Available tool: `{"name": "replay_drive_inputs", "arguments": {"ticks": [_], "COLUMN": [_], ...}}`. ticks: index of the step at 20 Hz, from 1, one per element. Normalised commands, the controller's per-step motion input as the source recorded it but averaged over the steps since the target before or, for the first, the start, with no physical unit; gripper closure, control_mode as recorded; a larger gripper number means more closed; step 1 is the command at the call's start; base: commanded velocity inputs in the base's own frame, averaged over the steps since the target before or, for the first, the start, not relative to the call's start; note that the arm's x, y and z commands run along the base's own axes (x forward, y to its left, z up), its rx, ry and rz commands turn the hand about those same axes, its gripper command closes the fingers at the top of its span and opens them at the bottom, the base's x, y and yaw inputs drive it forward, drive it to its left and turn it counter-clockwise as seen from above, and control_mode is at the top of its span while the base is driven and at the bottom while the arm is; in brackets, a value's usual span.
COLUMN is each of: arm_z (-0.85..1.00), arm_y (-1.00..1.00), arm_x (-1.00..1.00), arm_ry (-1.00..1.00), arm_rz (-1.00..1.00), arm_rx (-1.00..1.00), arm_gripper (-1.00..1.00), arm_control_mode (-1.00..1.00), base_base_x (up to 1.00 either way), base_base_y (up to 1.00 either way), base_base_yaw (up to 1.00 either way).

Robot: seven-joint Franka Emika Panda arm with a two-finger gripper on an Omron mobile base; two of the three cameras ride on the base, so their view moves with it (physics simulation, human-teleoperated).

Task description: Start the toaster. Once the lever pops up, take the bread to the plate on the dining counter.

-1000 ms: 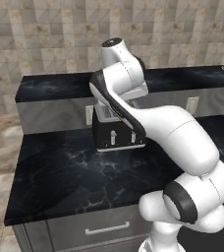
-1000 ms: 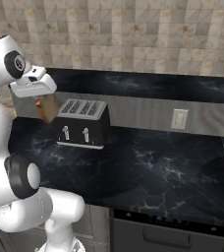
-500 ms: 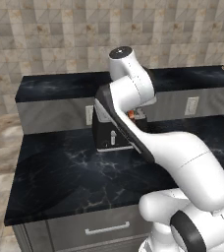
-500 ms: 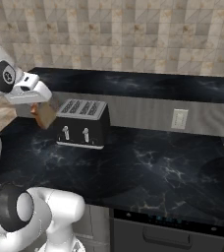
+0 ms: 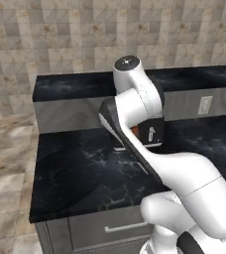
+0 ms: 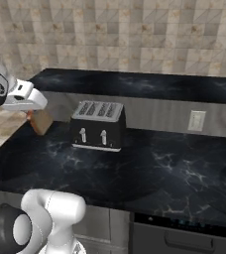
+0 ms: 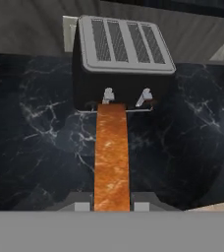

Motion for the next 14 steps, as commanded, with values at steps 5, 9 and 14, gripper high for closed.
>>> {"name": "replay_drive_inputs", "arguments": {"ticks": [5, 9, 14], "arm_z": [0.00, 0.00, 0.00], "arm_y": [0.00, 0.00, 0.00], "arm_x": [0.00, 0.00, 0.00], "arm_ry": [0.00, 0.00, 0.00], "arm_rz": [0.00, 0.00, 0.00], "arm_rx": [0.00, 0.00, 0.00], "arm_gripper": [1.00, 1.00, 1.00], "arm_control_mode": [1.00, 1.00, 1.00], "base_base_x": [-0.10, -0.12, -0.30], "base_base_y": [1.00, 1.00, 0.97], "base_base_yaw": [-0.04, -0.06, -0.13]}}
